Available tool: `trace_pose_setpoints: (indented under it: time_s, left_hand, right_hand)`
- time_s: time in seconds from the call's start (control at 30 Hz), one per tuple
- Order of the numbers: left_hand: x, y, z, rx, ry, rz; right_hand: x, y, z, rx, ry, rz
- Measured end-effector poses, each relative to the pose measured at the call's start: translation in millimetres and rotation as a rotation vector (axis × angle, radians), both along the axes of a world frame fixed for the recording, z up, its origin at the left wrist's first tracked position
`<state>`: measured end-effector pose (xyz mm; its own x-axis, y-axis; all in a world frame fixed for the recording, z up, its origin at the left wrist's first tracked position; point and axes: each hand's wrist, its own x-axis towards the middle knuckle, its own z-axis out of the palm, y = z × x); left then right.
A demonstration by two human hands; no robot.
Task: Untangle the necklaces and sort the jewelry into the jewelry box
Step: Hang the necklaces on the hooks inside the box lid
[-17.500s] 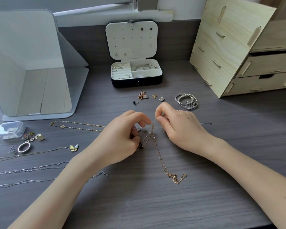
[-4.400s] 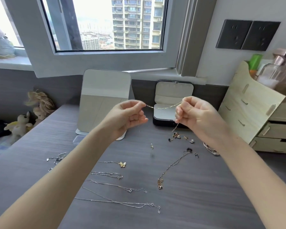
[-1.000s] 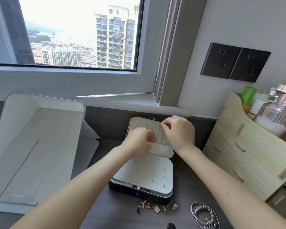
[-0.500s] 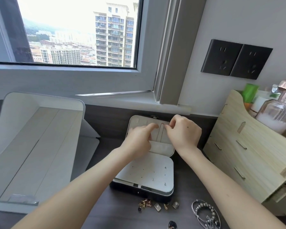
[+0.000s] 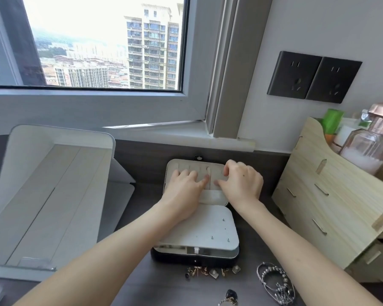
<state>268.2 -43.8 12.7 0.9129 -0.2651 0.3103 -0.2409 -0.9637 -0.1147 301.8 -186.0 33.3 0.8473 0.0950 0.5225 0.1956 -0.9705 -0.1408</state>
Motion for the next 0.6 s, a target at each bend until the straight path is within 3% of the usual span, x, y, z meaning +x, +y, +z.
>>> trace_pose_setpoints:
  time_s: [0.13, 0.27, 0.37, 0.47, 0.6]
  left_hand:
    - [1, 7, -2, -0.087, 0.024, -0.018]
    - [3, 10, -3, -0.178, 0.02, -0.034]
    - [3, 11, -4, -0.207, 0.004, -0.05]
    - [3, 13, -9, -0.258, -0.021, -0.1]
    - [2, 14, -10, -0.273, -0.044, -0.099]
  right_hand:
    - [2, -2, -5, 0.068, -0.143, -0.017]
    - [8, -3, -6, 0.204, 0.09, -0.069]
    - [10, 3, -7, 0.453, 0.332, -0.043]
    - [14, 13, -12, 0.836, 0.561, 0.034]
    - [18, 17, -15, 1.203, 0.635, 0.087]
